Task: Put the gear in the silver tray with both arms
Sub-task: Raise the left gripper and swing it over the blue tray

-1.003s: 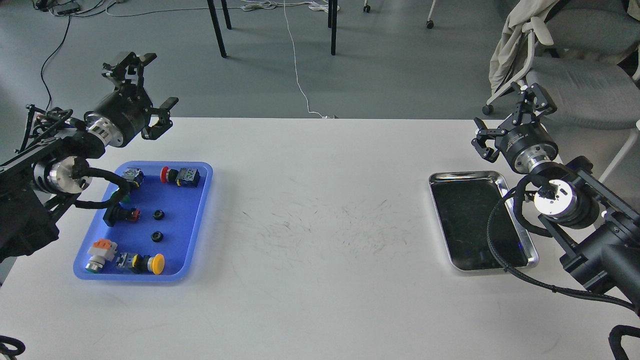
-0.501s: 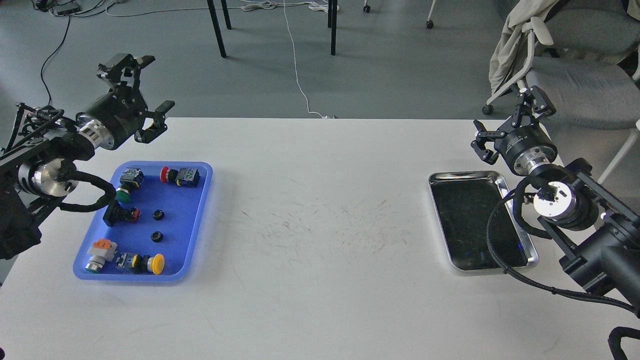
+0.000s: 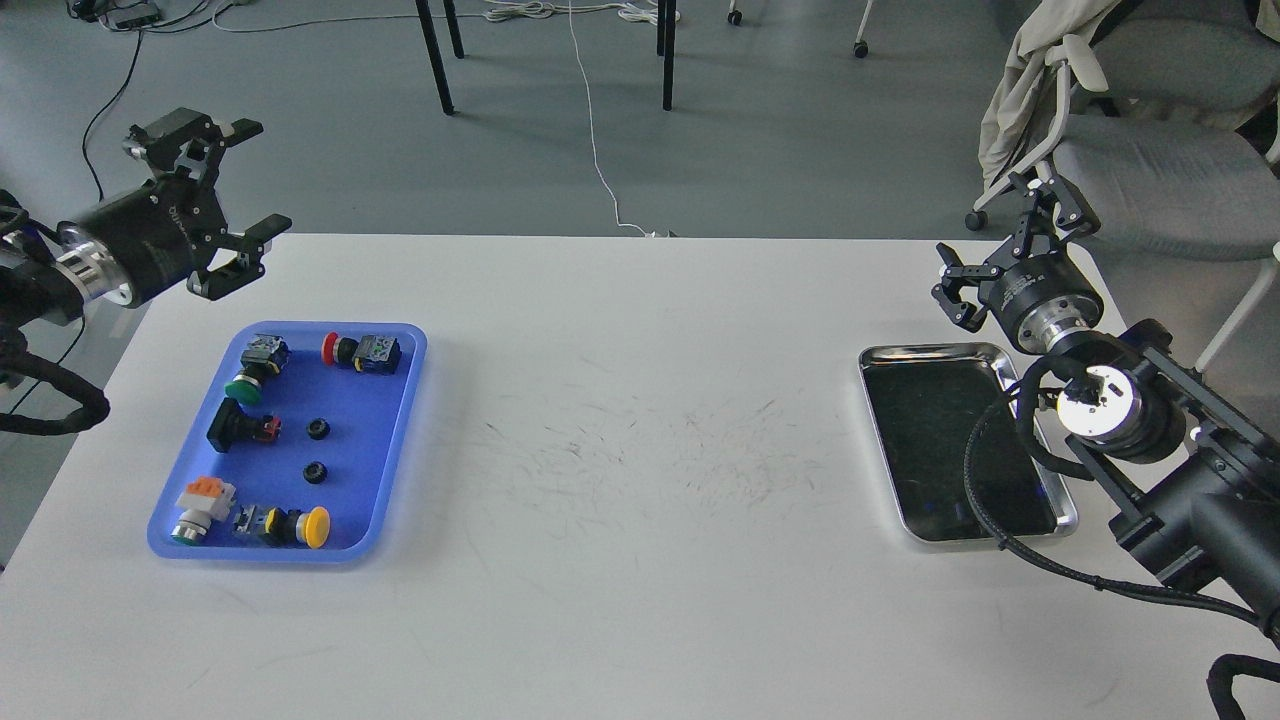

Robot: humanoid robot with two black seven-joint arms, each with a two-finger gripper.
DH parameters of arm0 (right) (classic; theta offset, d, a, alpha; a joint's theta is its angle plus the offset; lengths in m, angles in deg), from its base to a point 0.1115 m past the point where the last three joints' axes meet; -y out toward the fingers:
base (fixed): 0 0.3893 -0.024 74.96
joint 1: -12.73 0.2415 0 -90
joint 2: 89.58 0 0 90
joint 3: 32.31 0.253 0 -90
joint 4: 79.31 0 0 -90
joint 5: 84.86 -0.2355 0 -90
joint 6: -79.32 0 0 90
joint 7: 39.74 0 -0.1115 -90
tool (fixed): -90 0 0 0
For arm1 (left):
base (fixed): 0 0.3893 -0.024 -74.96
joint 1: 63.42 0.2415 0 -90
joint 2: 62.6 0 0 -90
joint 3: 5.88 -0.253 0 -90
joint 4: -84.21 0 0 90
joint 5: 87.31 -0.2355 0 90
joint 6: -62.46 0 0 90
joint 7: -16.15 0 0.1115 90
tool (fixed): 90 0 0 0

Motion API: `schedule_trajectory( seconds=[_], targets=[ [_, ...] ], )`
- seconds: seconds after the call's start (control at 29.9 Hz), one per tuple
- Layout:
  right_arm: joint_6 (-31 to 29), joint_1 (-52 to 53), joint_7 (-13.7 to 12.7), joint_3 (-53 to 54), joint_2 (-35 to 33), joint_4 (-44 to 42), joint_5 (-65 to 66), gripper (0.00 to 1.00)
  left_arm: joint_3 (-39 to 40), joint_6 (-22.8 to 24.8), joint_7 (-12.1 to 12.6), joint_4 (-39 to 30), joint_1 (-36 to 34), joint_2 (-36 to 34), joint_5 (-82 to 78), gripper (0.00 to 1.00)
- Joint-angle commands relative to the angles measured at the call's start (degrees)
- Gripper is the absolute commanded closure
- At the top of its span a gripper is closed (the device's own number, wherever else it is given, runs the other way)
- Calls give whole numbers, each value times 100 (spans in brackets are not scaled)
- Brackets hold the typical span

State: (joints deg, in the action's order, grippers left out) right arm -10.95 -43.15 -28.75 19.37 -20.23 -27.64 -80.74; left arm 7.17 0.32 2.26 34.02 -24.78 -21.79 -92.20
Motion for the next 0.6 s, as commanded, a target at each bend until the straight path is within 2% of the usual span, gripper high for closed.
schedule_trajectory(
  seconds=[0.0,0.07,0.13,0.23,0.3,0.37,0.5,0.57],
  targets=[
    [0,-2,0,0,-1,1,1,2,-4,13,-43,-237,-14,-310,-398,1],
    [0,-2,0,0,-1,1,-8,2,-4,13,-70,-456,-5,-442,-652,2],
    [0,-2,0,0,-1,1,1,2,-4,13,-218,-658,-5,-574,-881,2],
    [0,-2,0,-8,-1,1,1,2,-13,13,-604,-852,21,-592,-1477,2],
    [0,-2,0,-17,8,1,1,2,-13,13,-868,-1298,30,-750,-2004,2],
    [0,-2,0,-9,-1,1,1,2,-4,13,-1019,-1537,30,-882,-2689,2],
    [-9,-2,0,-17,-1,1,1,2,57,-833,-1107,-2099,4,-953,-3719,2],
    [-9,-2,0,-8,-1,1,1,2,66,-1151,-1107,-2127,12,-953,-3870,2]
  ],
)
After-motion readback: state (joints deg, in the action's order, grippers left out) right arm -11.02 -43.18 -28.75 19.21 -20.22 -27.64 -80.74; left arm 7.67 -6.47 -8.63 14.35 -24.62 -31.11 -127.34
